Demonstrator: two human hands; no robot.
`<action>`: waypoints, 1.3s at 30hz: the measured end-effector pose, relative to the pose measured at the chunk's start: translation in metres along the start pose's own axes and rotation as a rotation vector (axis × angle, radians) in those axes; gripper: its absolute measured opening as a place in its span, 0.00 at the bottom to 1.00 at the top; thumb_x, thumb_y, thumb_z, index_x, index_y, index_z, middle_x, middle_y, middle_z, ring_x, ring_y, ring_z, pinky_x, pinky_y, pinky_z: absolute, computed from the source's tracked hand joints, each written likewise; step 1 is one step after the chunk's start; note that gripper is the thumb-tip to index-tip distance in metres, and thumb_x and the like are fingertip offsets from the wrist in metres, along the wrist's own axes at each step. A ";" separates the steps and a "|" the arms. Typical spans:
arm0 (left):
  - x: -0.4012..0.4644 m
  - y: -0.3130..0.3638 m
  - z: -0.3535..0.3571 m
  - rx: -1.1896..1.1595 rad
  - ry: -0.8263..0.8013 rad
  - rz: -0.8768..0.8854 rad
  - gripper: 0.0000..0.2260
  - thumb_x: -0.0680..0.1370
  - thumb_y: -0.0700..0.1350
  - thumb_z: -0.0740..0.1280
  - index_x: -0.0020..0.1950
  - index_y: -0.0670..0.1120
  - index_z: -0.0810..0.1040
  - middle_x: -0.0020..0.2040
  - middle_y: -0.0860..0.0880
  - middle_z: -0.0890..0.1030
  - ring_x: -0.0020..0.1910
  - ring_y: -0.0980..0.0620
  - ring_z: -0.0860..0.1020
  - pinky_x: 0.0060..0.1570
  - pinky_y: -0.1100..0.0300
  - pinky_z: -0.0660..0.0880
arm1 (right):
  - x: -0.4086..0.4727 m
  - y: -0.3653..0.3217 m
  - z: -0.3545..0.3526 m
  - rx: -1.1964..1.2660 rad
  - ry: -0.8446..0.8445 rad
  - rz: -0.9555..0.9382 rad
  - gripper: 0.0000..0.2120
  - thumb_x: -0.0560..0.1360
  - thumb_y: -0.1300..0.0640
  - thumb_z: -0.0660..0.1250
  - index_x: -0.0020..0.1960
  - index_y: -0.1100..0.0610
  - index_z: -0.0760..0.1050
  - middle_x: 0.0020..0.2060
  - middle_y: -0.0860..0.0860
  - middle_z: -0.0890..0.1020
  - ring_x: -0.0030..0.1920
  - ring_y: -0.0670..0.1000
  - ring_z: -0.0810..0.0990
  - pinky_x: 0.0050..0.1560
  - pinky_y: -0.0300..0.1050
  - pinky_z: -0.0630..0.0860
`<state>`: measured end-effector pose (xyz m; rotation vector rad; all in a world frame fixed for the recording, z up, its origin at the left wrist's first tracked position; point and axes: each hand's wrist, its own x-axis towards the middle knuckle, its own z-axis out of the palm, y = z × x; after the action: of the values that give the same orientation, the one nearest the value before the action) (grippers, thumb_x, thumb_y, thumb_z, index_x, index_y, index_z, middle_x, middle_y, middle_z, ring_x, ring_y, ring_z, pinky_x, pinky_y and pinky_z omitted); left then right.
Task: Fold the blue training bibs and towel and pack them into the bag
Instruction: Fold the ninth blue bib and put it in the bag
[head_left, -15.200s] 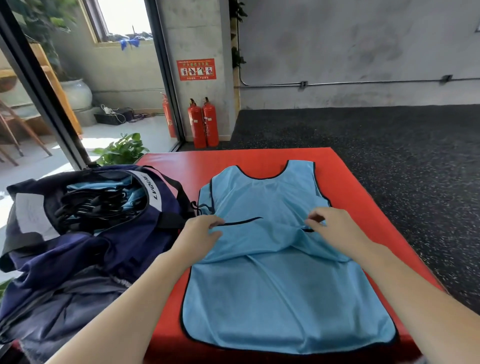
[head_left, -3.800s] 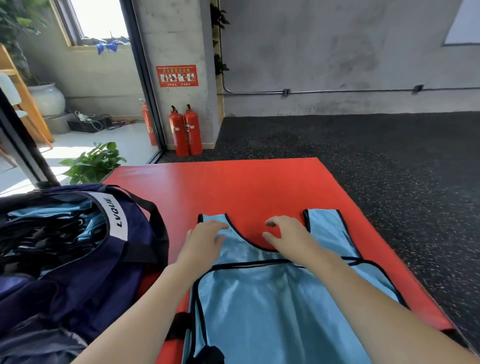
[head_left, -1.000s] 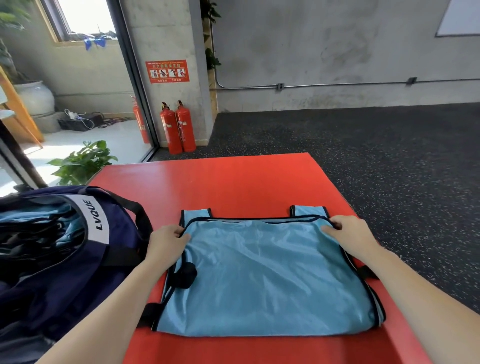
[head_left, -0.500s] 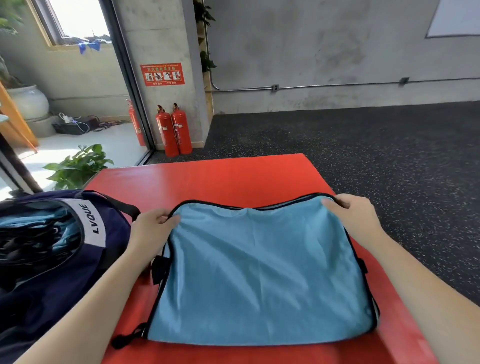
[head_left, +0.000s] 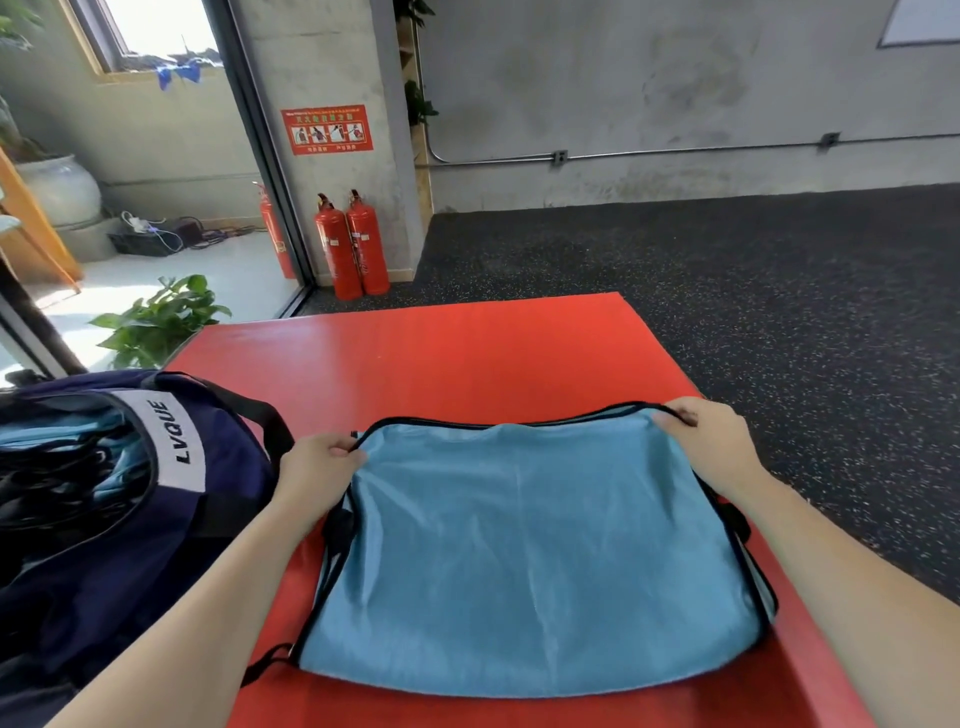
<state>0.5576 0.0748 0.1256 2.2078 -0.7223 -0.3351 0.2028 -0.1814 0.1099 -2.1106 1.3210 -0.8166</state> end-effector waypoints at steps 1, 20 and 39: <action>0.000 0.000 -0.001 -0.008 0.021 0.011 0.02 0.76 0.44 0.71 0.47 0.51 0.82 0.41 0.52 0.85 0.47 0.49 0.80 0.50 0.56 0.73 | 0.001 -0.001 -0.001 0.012 0.021 -0.005 0.08 0.78 0.49 0.69 0.41 0.49 0.81 0.35 0.43 0.82 0.41 0.45 0.79 0.41 0.38 0.70; -0.121 0.035 0.059 0.206 -0.237 0.506 0.16 0.83 0.42 0.59 0.71 0.49 0.73 0.69 0.51 0.74 0.68 0.52 0.72 0.66 0.58 0.70 | -0.118 -0.092 0.046 -0.280 -0.343 -0.223 0.17 0.83 0.49 0.60 0.69 0.55 0.72 0.67 0.52 0.76 0.69 0.53 0.73 0.68 0.49 0.69; -0.101 -0.055 0.001 0.656 -0.188 0.271 0.31 0.83 0.64 0.49 0.82 0.50 0.53 0.83 0.44 0.49 0.81 0.45 0.48 0.76 0.47 0.56 | -0.168 -0.046 0.032 -0.480 -0.359 -0.222 0.51 0.68 0.25 0.31 0.82 0.51 0.54 0.81 0.48 0.55 0.81 0.49 0.50 0.80 0.46 0.45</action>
<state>0.4971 0.1638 0.0843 2.6531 -1.3725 -0.1806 0.1959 -0.0068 0.0834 -2.6564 1.1820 -0.1802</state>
